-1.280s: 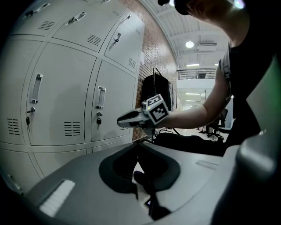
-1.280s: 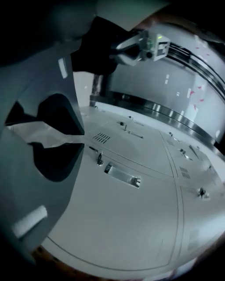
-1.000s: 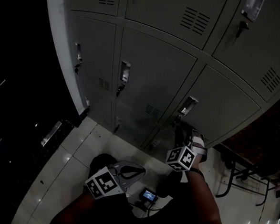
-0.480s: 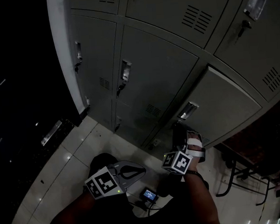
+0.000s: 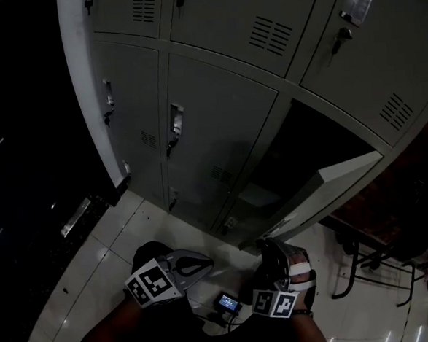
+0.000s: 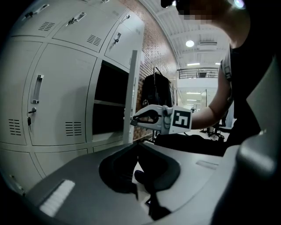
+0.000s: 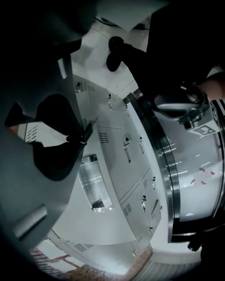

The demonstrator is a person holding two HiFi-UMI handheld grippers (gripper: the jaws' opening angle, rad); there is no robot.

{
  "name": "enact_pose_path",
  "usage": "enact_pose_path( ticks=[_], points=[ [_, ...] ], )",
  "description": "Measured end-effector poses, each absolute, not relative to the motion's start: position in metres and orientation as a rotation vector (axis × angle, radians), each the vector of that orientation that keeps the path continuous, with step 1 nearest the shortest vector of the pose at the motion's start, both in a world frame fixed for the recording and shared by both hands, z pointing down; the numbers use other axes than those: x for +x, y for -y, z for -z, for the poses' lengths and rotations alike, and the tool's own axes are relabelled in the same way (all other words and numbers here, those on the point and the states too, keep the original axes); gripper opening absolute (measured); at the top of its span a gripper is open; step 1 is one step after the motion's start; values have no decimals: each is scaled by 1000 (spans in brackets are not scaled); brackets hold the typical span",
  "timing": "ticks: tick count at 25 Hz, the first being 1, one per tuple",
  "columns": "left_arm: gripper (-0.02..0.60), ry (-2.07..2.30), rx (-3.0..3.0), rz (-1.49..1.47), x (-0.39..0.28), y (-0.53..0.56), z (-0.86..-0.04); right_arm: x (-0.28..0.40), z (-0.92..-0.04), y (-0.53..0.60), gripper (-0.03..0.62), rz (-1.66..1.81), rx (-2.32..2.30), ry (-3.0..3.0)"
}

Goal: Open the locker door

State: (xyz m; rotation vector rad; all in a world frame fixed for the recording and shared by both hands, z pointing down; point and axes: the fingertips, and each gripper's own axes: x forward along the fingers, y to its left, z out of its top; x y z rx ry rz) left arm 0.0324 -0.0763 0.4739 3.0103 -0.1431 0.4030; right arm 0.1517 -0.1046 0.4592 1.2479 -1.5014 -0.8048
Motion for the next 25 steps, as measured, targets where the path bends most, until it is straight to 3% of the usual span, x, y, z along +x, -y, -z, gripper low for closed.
enact_pose_path(
  ticks=[13, 19, 25],
  points=[
    [11, 153, 3012, -453, 36, 77, -480, 201, -462, 19, 47, 756, 1395, 1482],
    [11, 147, 3010, -476, 37, 76, -481, 212, -451, 4, 145, 532, 1593, 1737],
    [11, 148, 3010, -483, 38, 76, -482, 207, -417, -17, 154, 377, 1773, 2032]
  ],
)
